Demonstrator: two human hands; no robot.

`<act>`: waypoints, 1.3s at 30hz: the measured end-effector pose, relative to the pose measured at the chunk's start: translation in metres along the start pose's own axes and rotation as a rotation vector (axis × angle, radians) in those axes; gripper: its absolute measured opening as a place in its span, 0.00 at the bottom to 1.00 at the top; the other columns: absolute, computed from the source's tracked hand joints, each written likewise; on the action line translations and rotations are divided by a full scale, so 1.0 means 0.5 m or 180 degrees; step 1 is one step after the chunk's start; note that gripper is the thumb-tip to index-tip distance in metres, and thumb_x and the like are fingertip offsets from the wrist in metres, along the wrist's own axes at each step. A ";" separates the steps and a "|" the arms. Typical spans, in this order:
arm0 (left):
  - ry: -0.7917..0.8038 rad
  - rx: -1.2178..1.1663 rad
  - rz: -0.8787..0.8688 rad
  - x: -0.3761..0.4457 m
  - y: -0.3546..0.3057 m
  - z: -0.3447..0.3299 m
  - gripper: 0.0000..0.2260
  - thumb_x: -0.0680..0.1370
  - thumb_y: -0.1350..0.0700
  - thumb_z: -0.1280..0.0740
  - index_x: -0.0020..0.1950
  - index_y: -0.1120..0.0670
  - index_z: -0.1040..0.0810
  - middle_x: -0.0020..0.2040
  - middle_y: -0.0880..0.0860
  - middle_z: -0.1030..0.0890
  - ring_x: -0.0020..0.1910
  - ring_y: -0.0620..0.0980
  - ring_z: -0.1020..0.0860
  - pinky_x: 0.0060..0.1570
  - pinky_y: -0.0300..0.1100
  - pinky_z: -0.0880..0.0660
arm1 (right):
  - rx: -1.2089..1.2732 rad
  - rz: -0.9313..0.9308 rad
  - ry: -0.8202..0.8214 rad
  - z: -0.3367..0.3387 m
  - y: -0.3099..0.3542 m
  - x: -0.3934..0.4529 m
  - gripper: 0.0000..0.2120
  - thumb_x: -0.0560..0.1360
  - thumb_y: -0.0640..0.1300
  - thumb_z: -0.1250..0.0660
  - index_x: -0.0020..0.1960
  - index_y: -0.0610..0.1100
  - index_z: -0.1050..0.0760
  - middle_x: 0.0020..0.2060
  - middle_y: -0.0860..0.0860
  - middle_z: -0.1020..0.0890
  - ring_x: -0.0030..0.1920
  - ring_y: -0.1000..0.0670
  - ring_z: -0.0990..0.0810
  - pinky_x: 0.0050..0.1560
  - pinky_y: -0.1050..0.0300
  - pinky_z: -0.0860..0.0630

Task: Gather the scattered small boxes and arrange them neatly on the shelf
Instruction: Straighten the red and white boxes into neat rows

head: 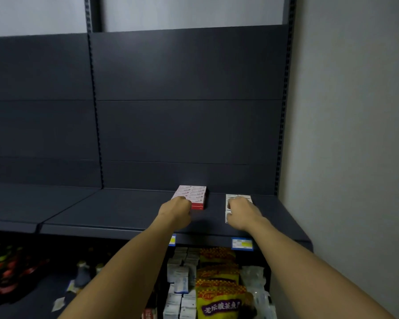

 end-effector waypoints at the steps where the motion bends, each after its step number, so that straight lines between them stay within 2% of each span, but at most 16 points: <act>1: -0.0003 -0.0013 0.0034 -0.001 0.019 -0.001 0.10 0.78 0.54 0.38 0.55 0.56 0.21 0.56 0.56 0.22 0.51 0.58 0.22 0.50 0.53 0.21 | 0.0010 0.0004 0.0006 -0.010 0.013 0.008 0.14 0.76 0.44 0.36 0.61 0.42 0.25 0.61 0.44 0.24 0.58 0.42 0.23 0.51 0.52 0.24; 3: -0.0012 -0.0050 0.0105 0.001 0.060 -0.008 0.10 0.78 0.54 0.38 0.55 0.56 0.21 0.56 0.55 0.22 0.50 0.57 0.21 0.50 0.52 0.21 | 0.0005 0.0006 0.0050 -0.034 0.038 0.025 0.16 0.77 0.46 0.36 0.63 0.42 0.26 0.62 0.44 0.25 0.60 0.42 0.24 0.55 0.52 0.25; 6: 0.0021 -0.0210 0.0166 0.014 0.119 -0.028 0.09 0.79 0.54 0.37 0.53 0.56 0.21 0.54 0.55 0.22 0.48 0.55 0.21 0.48 0.51 0.21 | 0.0047 -0.0032 0.0088 -0.065 0.072 0.052 0.16 0.77 0.46 0.36 0.63 0.42 0.26 0.62 0.44 0.25 0.60 0.42 0.24 0.55 0.52 0.25; 13: 0.0052 -0.0800 0.0084 0.088 0.227 -0.060 0.09 0.77 0.57 0.36 0.50 0.56 0.18 0.51 0.55 0.18 0.47 0.57 0.19 0.48 0.50 0.20 | 0.0325 -0.0451 0.0087 -0.129 0.114 0.121 0.13 0.76 0.42 0.35 0.60 0.41 0.25 0.58 0.43 0.23 0.56 0.43 0.22 0.50 0.55 0.24; 15: 0.0063 -0.0969 0.0076 0.108 0.248 -0.075 0.08 0.77 0.58 0.37 0.50 0.58 0.19 0.50 0.56 0.19 0.47 0.57 0.20 0.46 0.47 0.21 | 0.0403 -0.0612 0.0028 -0.146 0.118 0.138 0.12 0.76 0.42 0.34 0.59 0.41 0.24 0.57 0.42 0.22 0.57 0.42 0.22 0.52 0.54 0.23; 17: 0.0080 -0.1123 0.0092 0.126 0.269 -0.097 0.08 0.78 0.59 0.37 0.51 0.59 0.19 0.52 0.57 0.19 0.49 0.57 0.20 0.48 0.47 0.22 | 0.0448 -0.0779 -0.0043 -0.164 0.118 0.153 0.12 0.76 0.44 0.33 0.58 0.42 0.25 0.56 0.42 0.21 0.61 0.42 0.23 0.57 0.51 0.24; 20: 0.0107 -0.1365 0.0169 0.146 0.300 -0.135 0.09 0.78 0.57 0.34 0.54 0.61 0.20 0.54 0.59 0.19 0.52 0.58 0.20 0.52 0.47 0.22 | 0.0519 -0.1056 -0.0166 -0.189 0.117 0.165 0.14 0.77 0.46 0.32 0.60 0.42 0.25 0.56 0.43 0.21 0.59 0.42 0.22 0.52 0.54 0.25; 25: 0.0011 -0.1898 0.0295 0.184 0.314 -0.170 0.15 0.78 0.53 0.28 0.60 0.59 0.23 0.57 0.57 0.19 0.55 0.54 0.21 0.53 0.42 0.25 | 0.0747 -0.1199 -0.0436 -0.219 0.127 0.195 0.15 0.75 0.42 0.29 0.60 0.40 0.26 0.56 0.43 0.20 0.58 0.43 0.21 0.56 0.53 0.25; 29: -0.0083 -0.2304 0.0243 0.203 0.293 -0.174 0.22 0.77 0.53 0.26 0.69 0.56 0.24 0.62 0.55 0.19 0.61 0.53 0.21 0.59 0.41 0.27 | 0.0855 -0.1161 -0.0554 -0.231 0.130 0.221 0.16 0.75 0.41 0.28 0.61 0.40 0.27 0.57 0.43 0.20 0.59 0.43 0.22 0.56 0.54 0.26; 35: -0.0245 -0.2596 0.0430 0.220 0.296 -0.202 0.15 0.77 0.58 0.26 0.63 0.56 0.20 0.59 0.54 0.17 0.58 0.50 0.20 0.54 0.36 0.29 | 0.1001 -0.1081 -0.0600 -0.239 0.114 0.243 0.16 0.73 0.41 0.27 0.59 0.43 0.25 0.54 0.46 0.18 0.55 0.45 0.20 0.55 0.55 0.25; 39: -0.0259 -0.2759 0.0519 0.225 0.299 -0.211 0.18 0.75 0.58 0.24 0.64 0.57 0.20 0.59 0.54 0.17 0.60 0.50 0.20 0.61 0.40 0.27 | 0.1154 -0.1128 -0.0694 -0.245 0.098 0.251 0.13 0.73 0.40 0.26 0.55 0.43 0.23 0.48 0.47 0.16 0.50 0.46 0.18 0.51 0.56 0.23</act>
Point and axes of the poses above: each hand's wrist, its own x-axis towards the middle knuckle, its own z-axis out of the back of the hand, y = z × x, the point moved 8 cm from there along x, towards the middle knuckle
